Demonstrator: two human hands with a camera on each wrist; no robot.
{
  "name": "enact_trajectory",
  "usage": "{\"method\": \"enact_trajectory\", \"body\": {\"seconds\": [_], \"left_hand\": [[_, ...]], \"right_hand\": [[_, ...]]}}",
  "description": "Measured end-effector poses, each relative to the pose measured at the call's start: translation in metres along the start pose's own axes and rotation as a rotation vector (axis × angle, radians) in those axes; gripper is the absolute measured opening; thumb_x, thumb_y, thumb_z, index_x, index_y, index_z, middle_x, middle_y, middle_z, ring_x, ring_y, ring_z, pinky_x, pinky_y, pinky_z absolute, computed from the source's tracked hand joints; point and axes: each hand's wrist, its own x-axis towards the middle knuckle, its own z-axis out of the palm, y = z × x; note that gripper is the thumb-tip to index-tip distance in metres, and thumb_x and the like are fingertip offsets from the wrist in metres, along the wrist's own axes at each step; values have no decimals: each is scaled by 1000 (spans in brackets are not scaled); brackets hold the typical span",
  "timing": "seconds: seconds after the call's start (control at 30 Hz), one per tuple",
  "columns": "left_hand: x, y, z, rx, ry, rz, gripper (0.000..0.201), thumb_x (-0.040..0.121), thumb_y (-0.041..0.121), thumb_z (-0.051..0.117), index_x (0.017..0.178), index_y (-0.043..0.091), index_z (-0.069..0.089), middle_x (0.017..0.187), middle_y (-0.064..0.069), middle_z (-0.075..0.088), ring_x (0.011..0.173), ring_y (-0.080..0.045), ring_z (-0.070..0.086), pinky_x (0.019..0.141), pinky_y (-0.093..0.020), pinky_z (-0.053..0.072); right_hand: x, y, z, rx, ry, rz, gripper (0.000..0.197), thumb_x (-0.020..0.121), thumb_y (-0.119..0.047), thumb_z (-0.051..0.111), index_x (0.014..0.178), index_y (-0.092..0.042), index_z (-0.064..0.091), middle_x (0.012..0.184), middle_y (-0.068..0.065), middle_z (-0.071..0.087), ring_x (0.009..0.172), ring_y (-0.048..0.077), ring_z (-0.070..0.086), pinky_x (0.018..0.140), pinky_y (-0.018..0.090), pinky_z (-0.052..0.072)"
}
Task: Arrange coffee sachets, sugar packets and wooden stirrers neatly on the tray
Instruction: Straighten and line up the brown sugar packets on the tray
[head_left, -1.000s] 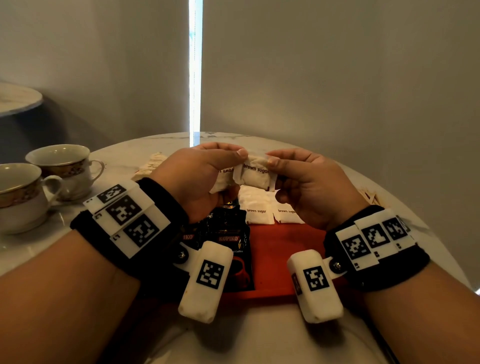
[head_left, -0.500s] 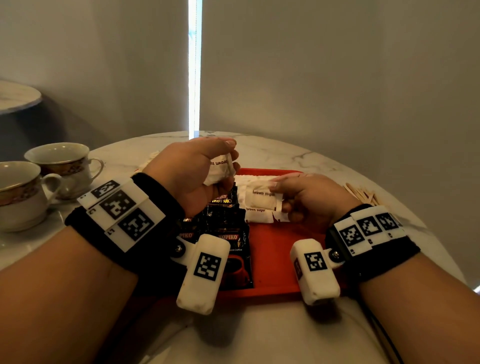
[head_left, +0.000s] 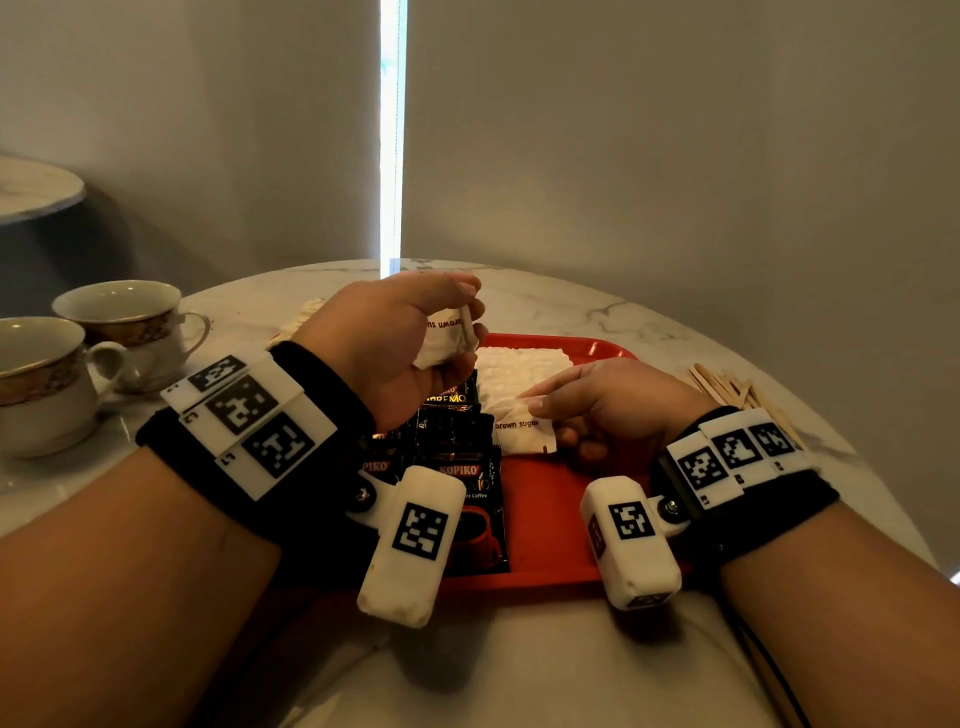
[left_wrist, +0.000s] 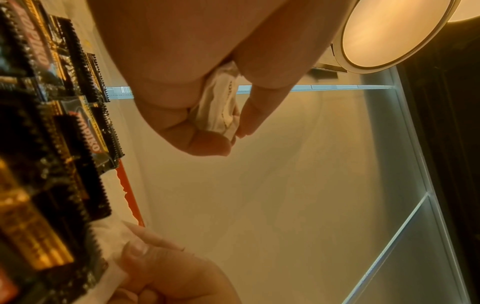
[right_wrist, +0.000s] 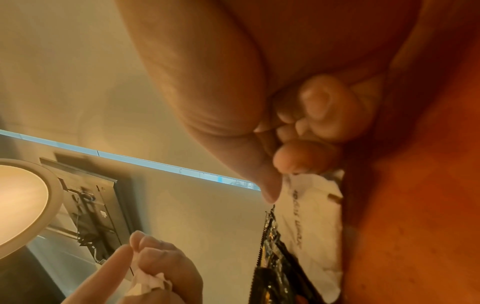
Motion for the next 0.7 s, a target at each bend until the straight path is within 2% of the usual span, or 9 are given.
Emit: {"method": "enact_trajectory", "body": {"seconds": [0.07,0.17,0.3,0.4,0.5,0.63,0.7], "left_hand": [[-1,0,0,0,-1,-3,12,97,11,57,95,12,68,89,-6,63,69,-18,63,48,-22,49],[-1,0,1,-4,-3,-6,13,97,10,55,95,12,68,89,-6,63,69,-18,62,48,-22,49],[-1,1,0,-1,7,-15,16,97,8,53,97,12,68,95,-8,63,76,-21,62,49,-24,50],[-1,1,0,-9,21,-26,19,96,5,50,103,12,67,105,-12,62,82,-24,64,51,-26,53],[-1,1,1,-27,18,-32,24,95,4,46,109,11,65,109,-15,58,81,-26,66,52,-27,55],[0,1,1,-50,27,-43,24,94,5,44,107,10,63,108,-16,57,84,-28,66,53,-27,55],[0,2,1,-70,32,-59,22,95,6,43,107,9,61,108,-18,57,84,-29,66,54,-28,56]], "right_hand": [[0,-1,0,-1,2,-14,18,91,-6,68,109,-4,72,61,3,63,47,9,52,45,24,38],[1,-1,-1,-2,10,-37,17,90,-7,69,106,-5,74,73,7,68,56,13,58,47,26,40],[2,1,-1,32,82,-64,21,89,-13,72,106,-2,73,79,8,66,62,18,63,50,28,40],[3,1,0,81,142,-74,15,91,-15,69,101,-6,75,90,13,70,63,20,64,50,28,41],[2,0,1,140,187,-93,15,93,-16,67,102,-4,72,97,16,74,61,18,62,50,27,41],[2,-2,1,171,226,-139,19,94,-18,66,103,-3,72,92,15,73,60,18,62,49,27,42],[1,-4,2,212,188,-139,20,96,-19,64,105,-2,70,88,13,71,61,18,63,49,26,47]]}}
